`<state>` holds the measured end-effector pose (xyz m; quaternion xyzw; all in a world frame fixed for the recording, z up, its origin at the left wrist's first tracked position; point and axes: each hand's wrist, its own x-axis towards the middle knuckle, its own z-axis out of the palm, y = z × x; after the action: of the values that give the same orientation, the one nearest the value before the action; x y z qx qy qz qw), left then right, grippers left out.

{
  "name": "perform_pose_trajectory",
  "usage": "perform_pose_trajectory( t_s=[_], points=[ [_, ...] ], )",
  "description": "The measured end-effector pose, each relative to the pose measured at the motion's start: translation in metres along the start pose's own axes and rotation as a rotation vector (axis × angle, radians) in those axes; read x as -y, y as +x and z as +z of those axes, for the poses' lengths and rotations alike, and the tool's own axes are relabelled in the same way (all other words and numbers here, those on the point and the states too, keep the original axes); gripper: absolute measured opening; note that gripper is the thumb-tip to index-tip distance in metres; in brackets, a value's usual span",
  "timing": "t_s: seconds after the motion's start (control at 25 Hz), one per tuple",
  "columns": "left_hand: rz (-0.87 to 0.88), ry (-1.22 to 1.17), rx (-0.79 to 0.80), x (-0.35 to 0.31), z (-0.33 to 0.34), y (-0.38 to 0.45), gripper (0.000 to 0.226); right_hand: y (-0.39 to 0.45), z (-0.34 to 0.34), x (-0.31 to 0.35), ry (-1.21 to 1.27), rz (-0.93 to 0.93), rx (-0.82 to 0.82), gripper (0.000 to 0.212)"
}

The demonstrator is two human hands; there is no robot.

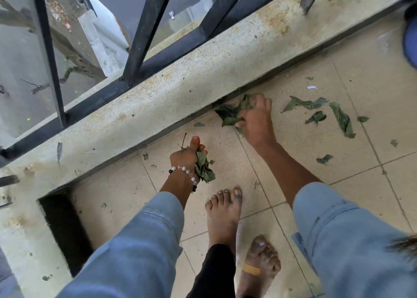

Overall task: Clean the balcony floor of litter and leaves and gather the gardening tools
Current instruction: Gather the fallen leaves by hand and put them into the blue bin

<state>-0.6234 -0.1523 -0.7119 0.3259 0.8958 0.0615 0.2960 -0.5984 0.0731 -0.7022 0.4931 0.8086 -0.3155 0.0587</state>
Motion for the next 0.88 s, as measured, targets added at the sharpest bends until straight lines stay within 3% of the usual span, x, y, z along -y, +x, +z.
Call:
perform_pose_trajectory(
  t_s=[0.04,0.12,0.2,0.32,0.4,0.48,0.56,0.64,0.76,0.88],
  points=[
    [-0.143,-0.179,0.107,0.024,0.027,0.025,0.019,0.004,-0.002,0.003,-0.059,-0.017,0.033,0.019],
    [-0.259,-0.326,0.127,0.019,0.025,0.027,0.020,0.010,0.000,0.010,-0.132,-0.019,0.123,0.019],
    [-0.235,-0.368,0.063,0.026,0.033,0.030,0.019,0.009,0.010,0.016,-0.208,-0.027,0.165,0.020],
    [-0.174,-0.352,-0.053,0.027,0.036,0.033,0.018,-0.003,0.023,0.024,-0.350,-0.221,0.181,0.030],
    [-0.191,-0.418,-0.004,0.029,0.039,0.031,0.019,-0.008,0.022,0.027,-0.328,-0.321,0.234,0.030],
    [-0.192,-0.456,-0.052,0.029,0.039,0.032,0.019,-0.010,0.018,0.024,-0.100,-0.223,0.211,0.026],
    [-0.218,-0.453,-0.048,0.028,0.038,0.032,0.021,-0.021,0.006,0.025,0.359,0.053,0.166,0.026],
    [-0.234,-0.443,-0.036,0.025,0.034,0.030,0.026,-0.043,-0.015,0.029,0.742,0.199,0.100,0.044],
    [-0.271,-0.516,0.034,0.010,0.023,0.023,0.027,-0.088,-0.053,0.044,0.772,0.231,0.034,0.062],
    [-0.252,-0.633,0.025,-0.027,-0.007,0.018,0.040,-0.126,-0.081,0.055,0.771,0.283,-0.057,0.038]
  ],
)
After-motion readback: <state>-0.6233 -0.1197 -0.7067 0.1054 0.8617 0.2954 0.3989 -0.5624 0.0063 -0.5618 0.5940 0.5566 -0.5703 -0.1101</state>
